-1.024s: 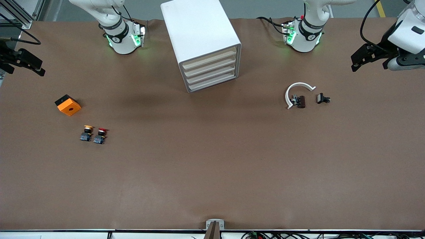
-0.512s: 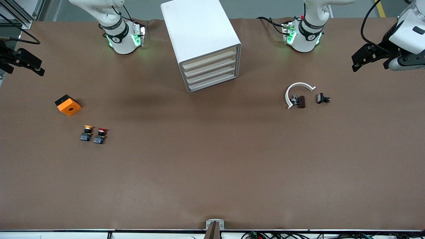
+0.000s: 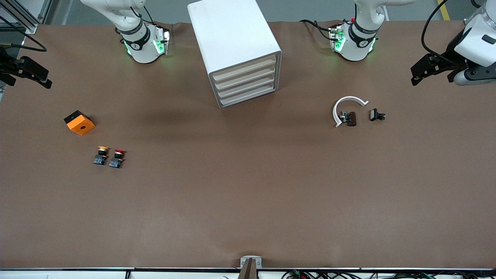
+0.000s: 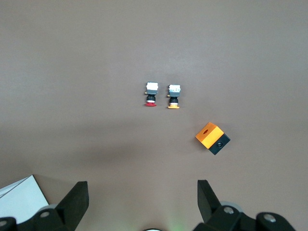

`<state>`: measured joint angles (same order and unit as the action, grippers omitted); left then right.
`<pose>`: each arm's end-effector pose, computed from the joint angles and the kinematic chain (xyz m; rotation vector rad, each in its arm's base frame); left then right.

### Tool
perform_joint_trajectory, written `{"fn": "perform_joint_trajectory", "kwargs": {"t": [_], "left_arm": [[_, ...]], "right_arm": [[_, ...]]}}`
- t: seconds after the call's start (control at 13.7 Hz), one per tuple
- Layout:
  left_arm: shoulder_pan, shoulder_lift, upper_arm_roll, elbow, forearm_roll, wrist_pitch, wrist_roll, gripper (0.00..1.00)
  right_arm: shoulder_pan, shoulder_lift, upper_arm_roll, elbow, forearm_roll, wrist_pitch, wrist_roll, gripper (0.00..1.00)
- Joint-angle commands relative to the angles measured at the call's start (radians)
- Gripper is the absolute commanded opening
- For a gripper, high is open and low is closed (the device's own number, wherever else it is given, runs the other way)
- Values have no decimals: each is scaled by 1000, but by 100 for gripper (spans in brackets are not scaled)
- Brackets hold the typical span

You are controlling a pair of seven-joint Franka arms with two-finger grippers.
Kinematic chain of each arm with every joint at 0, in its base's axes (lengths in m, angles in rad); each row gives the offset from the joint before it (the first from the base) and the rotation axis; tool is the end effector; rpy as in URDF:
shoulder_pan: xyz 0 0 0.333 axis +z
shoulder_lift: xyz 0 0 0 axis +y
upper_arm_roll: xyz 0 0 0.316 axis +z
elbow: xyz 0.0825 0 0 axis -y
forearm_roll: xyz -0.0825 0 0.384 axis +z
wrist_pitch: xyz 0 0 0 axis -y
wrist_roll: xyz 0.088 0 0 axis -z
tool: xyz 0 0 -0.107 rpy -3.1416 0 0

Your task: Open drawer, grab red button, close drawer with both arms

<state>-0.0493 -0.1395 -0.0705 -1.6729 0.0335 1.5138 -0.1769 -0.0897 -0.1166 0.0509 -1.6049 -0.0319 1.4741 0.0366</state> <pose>0.5009 -0.0593 0.6454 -3.0944 -0.0920 0.0206 0.5071 -0.0216 0.6621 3.1014 -0.1220 -0.0223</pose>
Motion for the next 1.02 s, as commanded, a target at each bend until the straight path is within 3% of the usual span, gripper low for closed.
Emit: {"fn": "perform_joint_trajectory", "kwargs": {"t": [0.0,0.95], "left_arm": [[-4,27,5,33,-20,-7,8,100],[-3,55,1,67,-11,0,23,100]], "right_arm": [[-8,15,4,33,15,-17,0,100],[-8,15,4,33,15,-17,2,100]]}}
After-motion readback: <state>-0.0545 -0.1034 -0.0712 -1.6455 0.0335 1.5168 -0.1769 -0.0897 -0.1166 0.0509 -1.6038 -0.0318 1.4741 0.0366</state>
